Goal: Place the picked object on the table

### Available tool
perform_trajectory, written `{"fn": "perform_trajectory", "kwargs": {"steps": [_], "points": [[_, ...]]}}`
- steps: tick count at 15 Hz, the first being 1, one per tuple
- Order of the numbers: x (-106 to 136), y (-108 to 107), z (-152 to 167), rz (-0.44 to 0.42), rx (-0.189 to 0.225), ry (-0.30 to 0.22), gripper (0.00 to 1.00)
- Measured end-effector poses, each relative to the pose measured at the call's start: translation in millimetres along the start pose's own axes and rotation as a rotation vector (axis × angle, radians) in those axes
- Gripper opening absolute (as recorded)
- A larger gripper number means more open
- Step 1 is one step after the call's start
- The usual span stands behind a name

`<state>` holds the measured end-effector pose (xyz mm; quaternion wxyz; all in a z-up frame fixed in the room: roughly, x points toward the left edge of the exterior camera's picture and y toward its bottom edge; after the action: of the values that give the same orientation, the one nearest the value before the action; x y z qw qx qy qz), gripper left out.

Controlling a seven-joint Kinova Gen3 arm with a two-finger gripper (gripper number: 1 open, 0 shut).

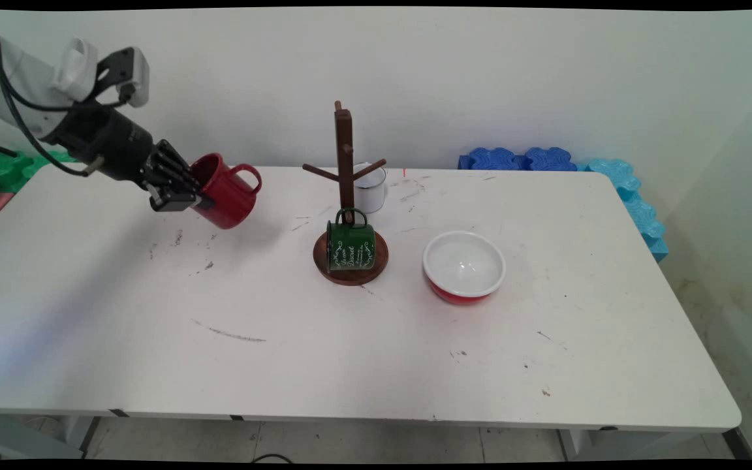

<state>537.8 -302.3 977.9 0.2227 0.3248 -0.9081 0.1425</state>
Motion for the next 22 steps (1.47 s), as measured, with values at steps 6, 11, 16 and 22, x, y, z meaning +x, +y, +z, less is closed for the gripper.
{"fn": "perform_trajectory", "kwargs": {"steps": [6,11,16,22], "points": [[-8.4,-10.6,22.8,0.111,0.015,-0.051,0.00],[-11.2,-18.5,49.4,0.209,0.017,-0.083,0.00],[-10.1,-23.5,69.4,0.274,0.011,-0.100,0.00],[-5.6,-30.3,95.4,0.343,0.003,-0.117,0.00]]}}
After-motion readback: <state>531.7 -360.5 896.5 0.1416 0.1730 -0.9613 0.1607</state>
